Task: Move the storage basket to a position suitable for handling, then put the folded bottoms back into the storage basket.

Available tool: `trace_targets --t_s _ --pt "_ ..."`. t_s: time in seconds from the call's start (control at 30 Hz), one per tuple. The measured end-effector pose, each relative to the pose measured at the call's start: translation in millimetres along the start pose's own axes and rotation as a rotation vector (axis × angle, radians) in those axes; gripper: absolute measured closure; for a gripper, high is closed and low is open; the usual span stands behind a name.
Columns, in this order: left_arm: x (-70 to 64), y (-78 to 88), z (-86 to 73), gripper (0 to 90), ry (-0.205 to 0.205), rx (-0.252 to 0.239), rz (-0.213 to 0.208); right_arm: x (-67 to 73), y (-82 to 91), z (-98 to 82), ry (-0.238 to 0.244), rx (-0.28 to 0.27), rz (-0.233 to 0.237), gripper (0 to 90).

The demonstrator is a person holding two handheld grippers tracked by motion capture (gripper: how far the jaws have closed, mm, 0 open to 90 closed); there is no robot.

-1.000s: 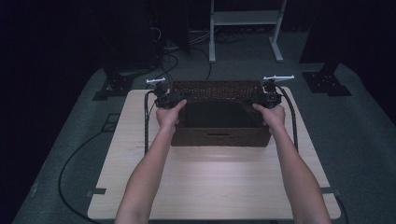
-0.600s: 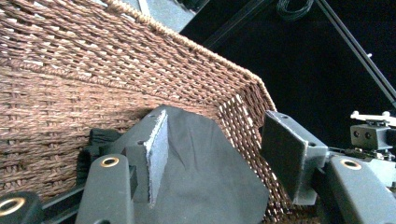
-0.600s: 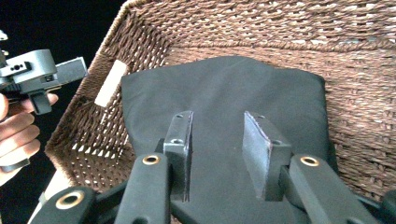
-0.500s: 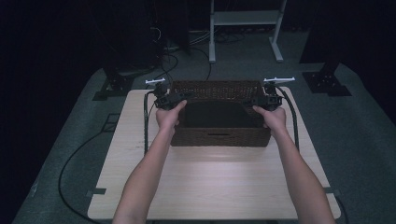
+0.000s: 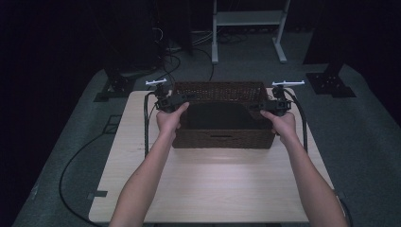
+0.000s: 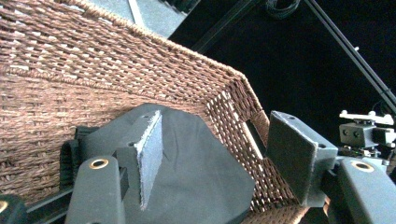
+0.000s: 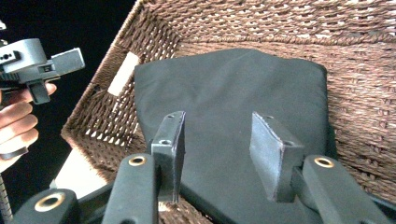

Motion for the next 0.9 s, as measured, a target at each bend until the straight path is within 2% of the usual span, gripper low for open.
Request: trace_targets --t_s 0.13,0.37,0.47,0.53,0.73,0.9 --pt "1.7 2.9 -1.2 35.5 0.002 -0.003 -0.004 -2.0 7.3 -4.0 -0.004 -0.002 -0.005 53.9" --pt "2.6 7.2 -0.7 35.1 0.009 -0.010 -0.014 -2.1 10.4 -7.2 -0.006 -0.003 0.008 51.2" --pt "-2.5 11.7 -4.4 34.1 -0.006 -0.011 -0.023 2.6 12.3 -8.4 -0.008 -0.009 0.029 49.5" --pt "-5.2 14.2 -7.2 33.2 -0.023 -0.008 -0.021 5.3 13.0 -9.9 0.000 -0.006 0.027 49.1" --pt "-13.5 24.4 -13.7 32.4 -0.038 -0.009 -0.045 13.0 17.7 -15.2 0.006 -0.017 0.044 48.2" --pt "-15.2 30.0 -21.3 31.3 -0.056 -0.004 -0.058 15.8 21.8 -22.0 0.008 -0.016 0.051 47.1"
Point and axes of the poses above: each handheld gripper's, and its own axes: y roughly backward along the jaws, z roughly out of its top, x roughly to its left, the point moved 8 cm from there along -y, roughly forward along the jaws, and after that the axes turned 13 degrees about y, right-handed, at the moved point
